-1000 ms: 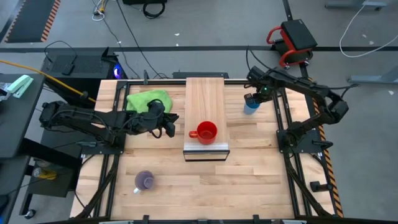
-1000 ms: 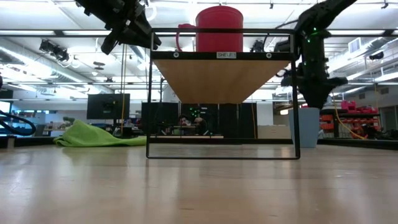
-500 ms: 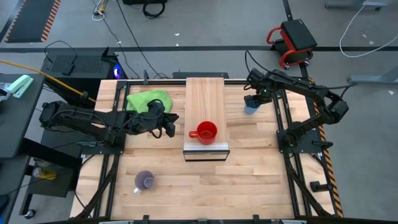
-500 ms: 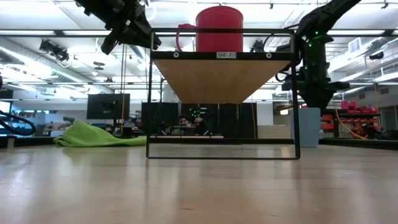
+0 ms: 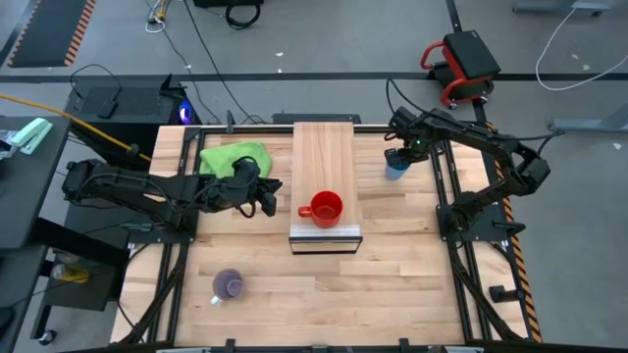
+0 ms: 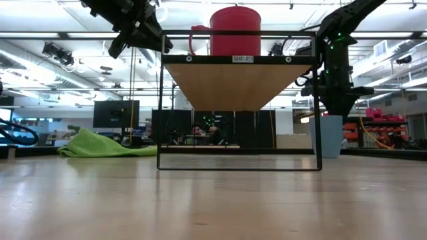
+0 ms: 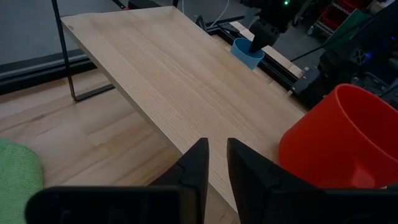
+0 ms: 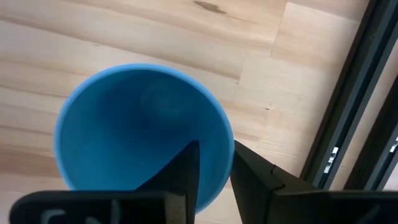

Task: Stack small to large cups/mugs on shelf
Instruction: Put the blue cup on the shelf

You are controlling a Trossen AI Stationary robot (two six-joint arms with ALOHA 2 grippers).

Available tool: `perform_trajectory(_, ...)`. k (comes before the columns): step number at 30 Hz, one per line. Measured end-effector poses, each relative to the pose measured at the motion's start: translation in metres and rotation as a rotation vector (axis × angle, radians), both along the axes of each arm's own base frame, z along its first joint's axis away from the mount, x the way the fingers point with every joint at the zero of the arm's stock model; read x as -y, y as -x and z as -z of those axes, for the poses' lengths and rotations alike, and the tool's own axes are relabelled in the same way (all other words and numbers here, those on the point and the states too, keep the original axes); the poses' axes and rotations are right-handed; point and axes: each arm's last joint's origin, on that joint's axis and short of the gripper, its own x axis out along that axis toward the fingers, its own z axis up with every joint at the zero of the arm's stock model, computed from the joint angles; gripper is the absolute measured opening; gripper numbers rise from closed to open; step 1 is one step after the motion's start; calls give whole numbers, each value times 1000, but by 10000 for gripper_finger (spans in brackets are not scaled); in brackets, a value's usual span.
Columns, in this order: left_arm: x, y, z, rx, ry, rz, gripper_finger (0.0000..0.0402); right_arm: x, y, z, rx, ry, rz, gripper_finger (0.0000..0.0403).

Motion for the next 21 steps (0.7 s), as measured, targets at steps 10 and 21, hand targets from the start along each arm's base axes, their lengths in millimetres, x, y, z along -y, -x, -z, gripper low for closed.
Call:
perform_trajectory(10,0,0,0,0,0,0,66,1,-1,0,8,8,0,86)
perform_trajectory(21,0,0,0,-1,0,0,66,1,-1,0,14,14,0,29)
